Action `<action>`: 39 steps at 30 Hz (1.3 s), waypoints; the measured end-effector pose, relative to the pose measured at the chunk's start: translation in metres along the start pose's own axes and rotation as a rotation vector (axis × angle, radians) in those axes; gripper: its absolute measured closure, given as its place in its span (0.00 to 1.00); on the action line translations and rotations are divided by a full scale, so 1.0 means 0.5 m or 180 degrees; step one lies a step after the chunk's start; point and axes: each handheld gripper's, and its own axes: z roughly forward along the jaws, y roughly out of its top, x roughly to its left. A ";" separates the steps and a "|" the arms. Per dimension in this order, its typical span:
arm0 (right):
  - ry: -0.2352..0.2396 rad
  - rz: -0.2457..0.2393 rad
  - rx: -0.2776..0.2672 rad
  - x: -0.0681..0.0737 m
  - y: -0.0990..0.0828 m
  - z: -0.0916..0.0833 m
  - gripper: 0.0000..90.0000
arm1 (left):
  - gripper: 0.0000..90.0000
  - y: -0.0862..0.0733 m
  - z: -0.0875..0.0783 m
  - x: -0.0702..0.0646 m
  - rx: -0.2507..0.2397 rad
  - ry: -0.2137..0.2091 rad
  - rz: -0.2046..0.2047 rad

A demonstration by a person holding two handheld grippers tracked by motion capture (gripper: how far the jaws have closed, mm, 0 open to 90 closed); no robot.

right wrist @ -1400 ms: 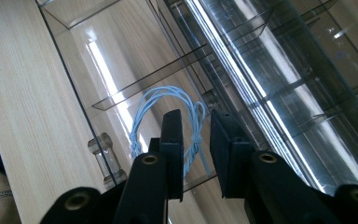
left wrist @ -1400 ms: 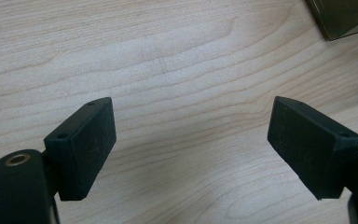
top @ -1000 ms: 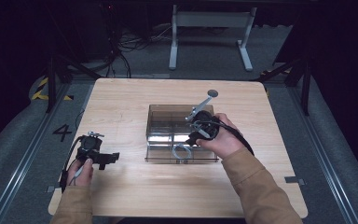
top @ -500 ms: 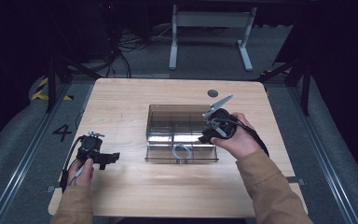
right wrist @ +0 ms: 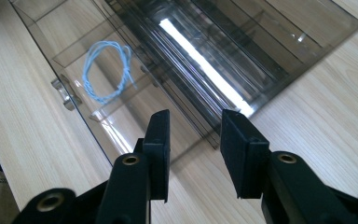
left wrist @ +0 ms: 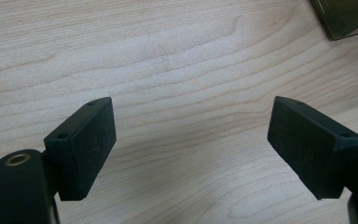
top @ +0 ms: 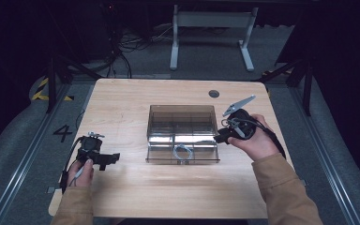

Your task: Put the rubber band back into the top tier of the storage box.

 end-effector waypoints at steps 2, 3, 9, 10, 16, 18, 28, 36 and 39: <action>-0.0020 0.0049 -0.0015 -0.009 -0.010 -0.007 0.71 | 0.18 0.000 0.000 -0.001 0.0003 -0.0008 -0.0010; -0.0026 0.0063 -0.0022 -0.012 -0.014 -0.010 0.71 | 0.18 0.000 0.000 0.000 0.0002 -0.0008 -0.0011; -0.0086 0.0221 -0.0076 -0.045 -0.041 -0.024 0.68 | 0.18 -0.001 0.004 0.000 0.0022 0.0012 -0.0005; -0.0100 0.0236 -0.0070 -0.049 -0.044 -0.024 0.68 | 0.18 -0.001 0.004 0.000 0.0016 0.0013 -0.0007; -0.0177 0.0329 -0.0070 -0.082 -0.069 -0.022 0.66 | 0.18 -0.002 0.004 0.004 0.0021 0.0010 -0.0046; -0.0201 0.0340 -0.0065 -0.092 -0.077 -0.020 0.65 | 0.18 -0.002 0.004 0.005 0.0020 0.0003 -0.0049; -0.0323 0.0587 -0.0038 -0.139 -0.126 -0.012 0.65 | 0.18 -0.003 0.005 0.007 0.0024 0.0006 -0.0070; -0.0336 0.0597 -0.0018 -0.165 -0.168 0.004 0.64 | 0.18 -0.003 0.005 0.006 0.0029 0.0014 -0.0049; -0.0352 0.0620 -0.0004 -0.170 -0.181 0.010 0.64 | 0.18 -0.003 0.007 0.006 0.0018 0.0019 -0.0056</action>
